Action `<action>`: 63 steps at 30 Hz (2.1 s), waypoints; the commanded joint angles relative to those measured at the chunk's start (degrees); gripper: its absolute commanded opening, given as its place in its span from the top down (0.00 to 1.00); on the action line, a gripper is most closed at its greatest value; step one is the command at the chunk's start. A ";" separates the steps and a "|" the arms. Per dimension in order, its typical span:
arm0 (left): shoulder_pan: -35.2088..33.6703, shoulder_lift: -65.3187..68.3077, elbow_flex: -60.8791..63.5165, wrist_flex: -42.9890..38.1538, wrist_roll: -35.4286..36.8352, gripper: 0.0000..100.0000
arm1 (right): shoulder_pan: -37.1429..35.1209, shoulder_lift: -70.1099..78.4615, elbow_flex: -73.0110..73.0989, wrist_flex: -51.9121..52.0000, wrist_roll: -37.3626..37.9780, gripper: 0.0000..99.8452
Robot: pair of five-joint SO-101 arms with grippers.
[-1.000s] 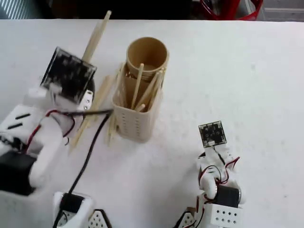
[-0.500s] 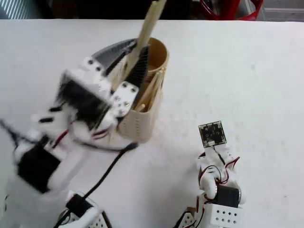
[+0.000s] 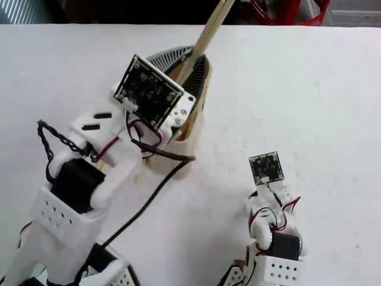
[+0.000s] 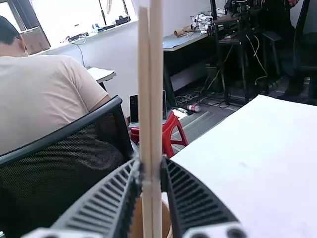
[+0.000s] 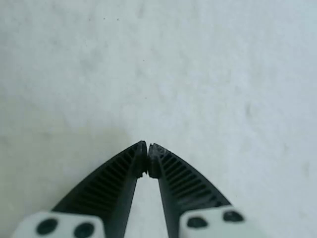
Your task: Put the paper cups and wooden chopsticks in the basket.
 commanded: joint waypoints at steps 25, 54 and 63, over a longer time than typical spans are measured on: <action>-7.43 -0.66 -1.14 11.34 0.26 0.90 | -0.04 -0.13 0.53 -0.66 -0.09 0.98; -39.25 42.86 24.79 -11.78 -5.27 0.90 | -0.04 -0.13 0.53 -0.66 -0.09 0.98; -39.25 46.73 21.36 -9.85 -5.27 0.91 | -0.04 -0.13 0.53 -0.66 -0.09 0.98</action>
